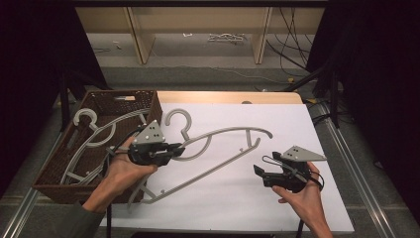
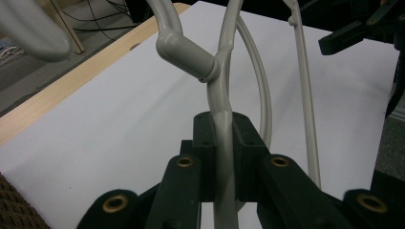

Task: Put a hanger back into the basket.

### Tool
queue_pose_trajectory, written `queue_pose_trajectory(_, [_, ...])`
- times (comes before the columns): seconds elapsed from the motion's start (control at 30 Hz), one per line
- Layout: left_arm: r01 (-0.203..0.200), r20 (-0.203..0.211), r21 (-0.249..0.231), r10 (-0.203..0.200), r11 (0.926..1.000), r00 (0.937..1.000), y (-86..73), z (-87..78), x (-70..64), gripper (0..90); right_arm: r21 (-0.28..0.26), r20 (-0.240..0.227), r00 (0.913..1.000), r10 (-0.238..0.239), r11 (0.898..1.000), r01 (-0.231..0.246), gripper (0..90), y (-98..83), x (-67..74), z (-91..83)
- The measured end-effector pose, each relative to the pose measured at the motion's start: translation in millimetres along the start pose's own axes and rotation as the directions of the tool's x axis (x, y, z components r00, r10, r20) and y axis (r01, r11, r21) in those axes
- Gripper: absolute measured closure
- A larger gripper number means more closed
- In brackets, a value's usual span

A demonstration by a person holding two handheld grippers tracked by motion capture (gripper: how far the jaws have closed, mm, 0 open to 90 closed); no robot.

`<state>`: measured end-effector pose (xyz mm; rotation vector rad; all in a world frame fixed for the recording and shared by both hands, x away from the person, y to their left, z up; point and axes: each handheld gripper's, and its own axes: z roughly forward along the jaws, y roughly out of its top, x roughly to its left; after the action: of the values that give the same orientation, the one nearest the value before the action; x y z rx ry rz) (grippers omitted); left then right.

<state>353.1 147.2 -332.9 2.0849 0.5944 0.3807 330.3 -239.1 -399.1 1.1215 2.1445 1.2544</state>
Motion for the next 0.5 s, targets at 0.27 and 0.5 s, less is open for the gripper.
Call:
queue_pose_trajectory(0.27, [0.027, -0.008, -0.01, -0.027, 0.9996, 0.9996, 6.1, -10.7, 6.5, 82.0, 0.021, 0.007, 0.9999, 0.009, 1.0, -0.01, 20.6, -5.2, -1.7, -2.5])
queue_pose_trajectory(0.5, [0.051, -0.024, -0.031, -0.052, 0.9982, 0.9984, 8.5, -21.8, 18.2, 82.0, 0.02, 0.005, 0.9999, 0.013, 1.0, -0.013, 20.3, -9.1, -0.7, -1.7])
